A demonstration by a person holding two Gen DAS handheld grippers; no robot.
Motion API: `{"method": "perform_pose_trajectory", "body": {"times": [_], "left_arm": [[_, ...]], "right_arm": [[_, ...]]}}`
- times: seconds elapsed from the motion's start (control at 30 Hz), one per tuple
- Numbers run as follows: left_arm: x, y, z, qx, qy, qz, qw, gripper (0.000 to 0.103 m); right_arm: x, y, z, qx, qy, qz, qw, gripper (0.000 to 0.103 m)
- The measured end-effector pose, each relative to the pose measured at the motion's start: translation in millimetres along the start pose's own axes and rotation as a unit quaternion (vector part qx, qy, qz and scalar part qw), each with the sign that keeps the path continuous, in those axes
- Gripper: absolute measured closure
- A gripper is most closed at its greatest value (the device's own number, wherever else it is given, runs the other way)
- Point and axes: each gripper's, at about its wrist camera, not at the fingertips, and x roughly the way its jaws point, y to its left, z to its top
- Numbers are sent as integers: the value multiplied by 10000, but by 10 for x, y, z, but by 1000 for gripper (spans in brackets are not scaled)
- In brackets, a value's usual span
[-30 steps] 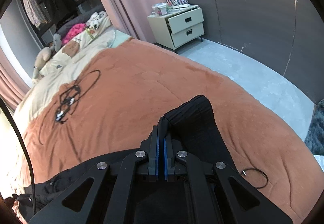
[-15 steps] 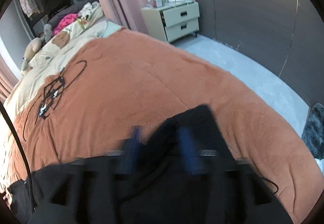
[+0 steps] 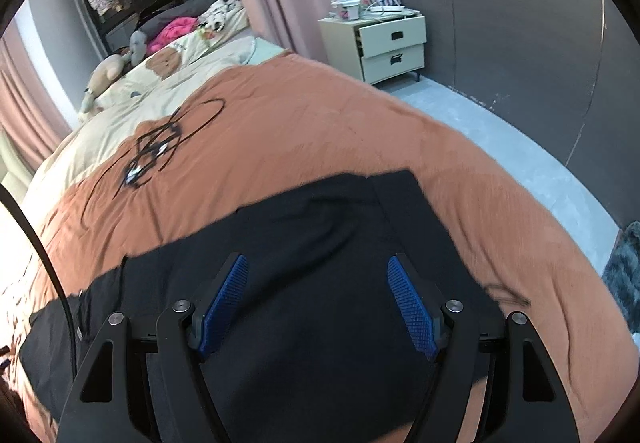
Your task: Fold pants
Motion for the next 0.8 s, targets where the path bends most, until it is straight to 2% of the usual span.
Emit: {"method": "perform_pose_trajectory", "body": {"times": [0.23, 0.47, 0.6, 0.7, 0.8], "left_arm": [[-149, 61, -413, -263, 308, -421, 9983, 46], [-213, -64, -804, -728, 611, -909, 9913, 47], [-147, -144, -993, -1111, 787, -1217, 9832, 47], [-84, -231, -1128, -1425, 884, -1558, 9734, 47], [0, -324, -1192, -1537, 931, -1611, 9704, 47]], "right_arm": [[-385, -197, -212, -7, 124, 211, 9997, 31], [-636, -438, -404, 90, 240, 484, 9985, 31], [-720, -619, -538, 318, 328, 675, 9967, 31], [-730, -755, -609, 452, 379, 792, 9951, 31], [-728, -847, -692, 554, 472, 882, 9934, 31]]}}
